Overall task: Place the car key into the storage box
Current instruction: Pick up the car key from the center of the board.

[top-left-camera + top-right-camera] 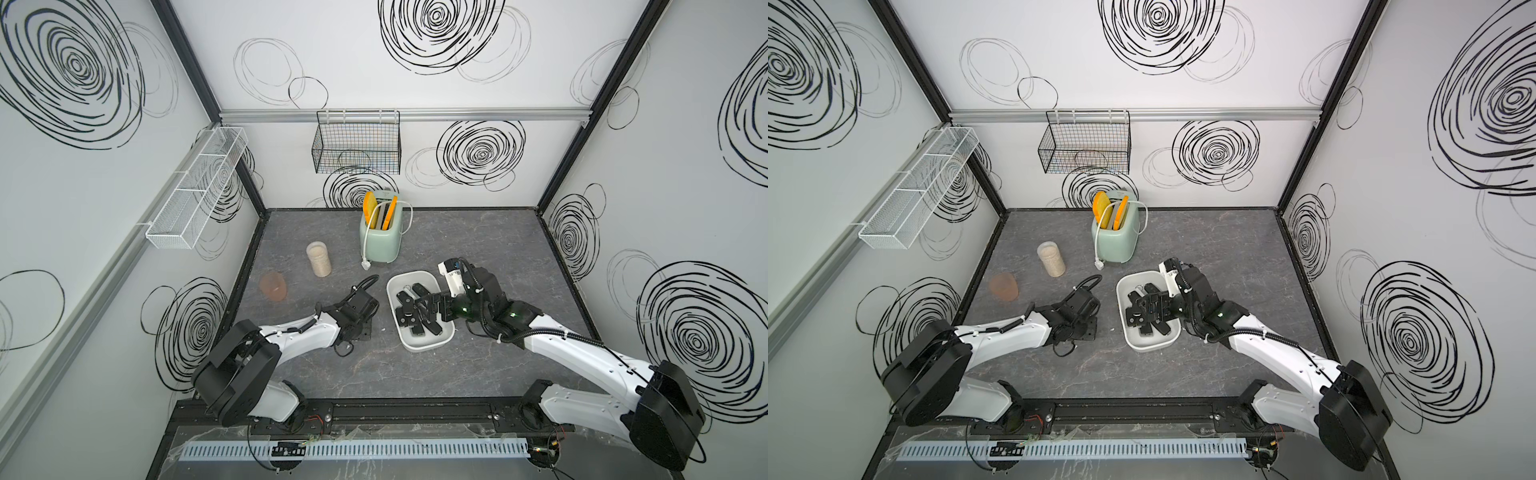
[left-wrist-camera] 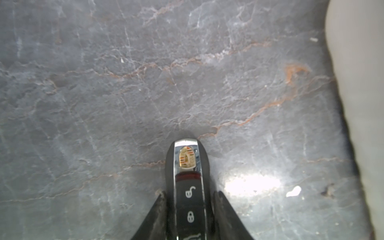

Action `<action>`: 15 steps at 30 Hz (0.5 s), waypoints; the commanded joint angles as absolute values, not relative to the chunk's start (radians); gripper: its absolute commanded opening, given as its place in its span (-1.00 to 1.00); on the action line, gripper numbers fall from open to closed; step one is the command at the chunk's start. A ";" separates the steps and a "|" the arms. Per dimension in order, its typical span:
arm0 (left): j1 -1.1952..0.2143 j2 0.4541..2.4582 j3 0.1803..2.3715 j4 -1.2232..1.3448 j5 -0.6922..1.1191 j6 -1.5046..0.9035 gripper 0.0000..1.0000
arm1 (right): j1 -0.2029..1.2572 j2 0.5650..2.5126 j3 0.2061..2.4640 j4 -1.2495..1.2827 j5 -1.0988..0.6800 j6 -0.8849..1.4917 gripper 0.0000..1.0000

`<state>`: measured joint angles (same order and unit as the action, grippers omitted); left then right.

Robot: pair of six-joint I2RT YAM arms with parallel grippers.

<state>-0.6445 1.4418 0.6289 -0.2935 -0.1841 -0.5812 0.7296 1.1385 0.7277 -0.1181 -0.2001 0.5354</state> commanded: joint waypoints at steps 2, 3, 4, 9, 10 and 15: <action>-0.638 1.454 0.644 -0.295 -0.169 -0.571 -0.33 | 0.724 1.135 0.727 -0.087 -0.217 0.548 0.98; -0.638 1.451 0.646 -0.297 -0.170 -0.572 -0.33 | 0.724 1.137 0.727 -0.086 -0.220 0.548 0.98; -0.638 1.445 0.647 -0.300 -0.173 -0.572 -0.33 | 0.724 1.137 0.725 -0.087 -0.223 0.548 0.98; -0.643 1.400 0.669 -0.327 -0.180 -0.574 -0.33 | 0.720 1.132 0.713 -0.089 -0.226 0.546 0.98; -0.646 1.389 0.681 -0.336 -0.183 -0.574 -0.34 | 0.718 1.130 0.710 -0.089 -0.225 0.546 0.98; -0.675 1.333 0.751 -0.382 -0.193 -0.583 -0.34 | 0.708 1.117 0.691 -0.094 -0.218 0.548 0.98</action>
<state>-0.6571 1.3819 0.6895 -0.3614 -0.1799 -0.5804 0.7166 1.1385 0.7090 -0.1127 -0.2203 0.5358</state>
